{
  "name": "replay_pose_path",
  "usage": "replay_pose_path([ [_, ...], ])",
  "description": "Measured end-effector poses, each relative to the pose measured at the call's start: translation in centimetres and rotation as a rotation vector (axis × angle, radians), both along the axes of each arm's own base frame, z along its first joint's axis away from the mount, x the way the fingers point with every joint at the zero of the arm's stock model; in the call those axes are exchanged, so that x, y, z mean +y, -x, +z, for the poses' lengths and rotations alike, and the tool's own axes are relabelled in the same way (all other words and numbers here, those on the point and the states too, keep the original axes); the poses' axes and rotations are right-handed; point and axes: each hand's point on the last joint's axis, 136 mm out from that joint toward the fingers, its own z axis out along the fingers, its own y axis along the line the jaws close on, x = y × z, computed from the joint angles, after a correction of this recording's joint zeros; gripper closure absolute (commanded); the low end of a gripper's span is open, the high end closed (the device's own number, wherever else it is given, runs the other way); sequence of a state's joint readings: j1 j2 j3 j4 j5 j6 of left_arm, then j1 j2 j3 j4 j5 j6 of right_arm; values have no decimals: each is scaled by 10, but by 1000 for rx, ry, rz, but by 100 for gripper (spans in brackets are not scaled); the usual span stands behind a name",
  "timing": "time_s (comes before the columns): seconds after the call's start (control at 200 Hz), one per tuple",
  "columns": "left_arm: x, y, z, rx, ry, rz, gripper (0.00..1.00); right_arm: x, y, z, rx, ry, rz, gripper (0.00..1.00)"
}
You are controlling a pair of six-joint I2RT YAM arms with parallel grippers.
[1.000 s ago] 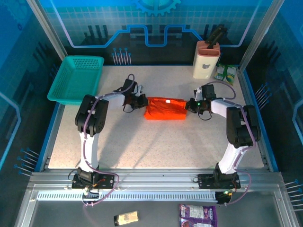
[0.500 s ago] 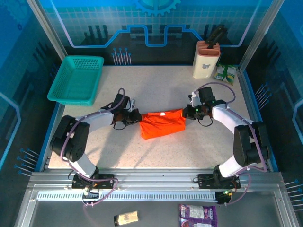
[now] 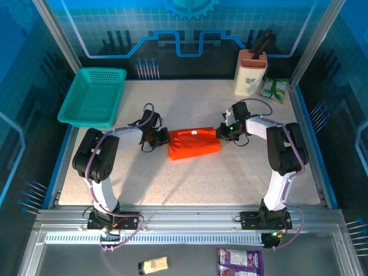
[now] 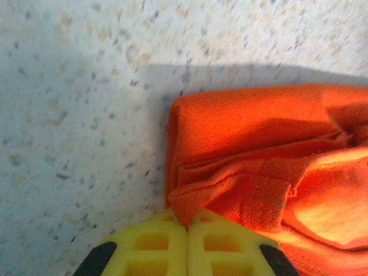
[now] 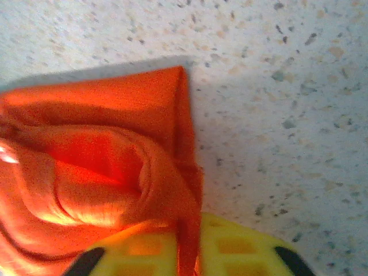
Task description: Fold the inside-out t-shirt
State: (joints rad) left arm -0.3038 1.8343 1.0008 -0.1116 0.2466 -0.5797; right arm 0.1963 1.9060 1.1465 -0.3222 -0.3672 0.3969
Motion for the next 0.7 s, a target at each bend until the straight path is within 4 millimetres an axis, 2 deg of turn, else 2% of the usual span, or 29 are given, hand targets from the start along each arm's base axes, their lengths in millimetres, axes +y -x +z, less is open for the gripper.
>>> replay_pose_path([
  [0.105,6,8,-5,21,-14,22,68,-4,-4,7,-16,22,-12,63],
  [0.18,10,17,-1,21,-18,30,61,-7,-4,21,-37,38,-21,59],
  [0.315,21,33,22,7,-25,42,52,-10,6,68,-112,59,-30,56],
  [0.395,27,30,41,-31,-24,43,50,-4,20,99,-164,50,-21,54],
  [0.47,30,21,55,-56,-29,37,49,7,41,114,-185,30,-5,55],
  [0.555,27,4,71,-83,-20,6,50,22,69,111,-157,6,25,57],
  [0.645,11,-23,84,-113,20,-68,50,37,99,91,-69,-18,53,55],
  [0.7,0,-37,84,-120,46,-115,50,45,114,75,-9,-34,63,51],
])
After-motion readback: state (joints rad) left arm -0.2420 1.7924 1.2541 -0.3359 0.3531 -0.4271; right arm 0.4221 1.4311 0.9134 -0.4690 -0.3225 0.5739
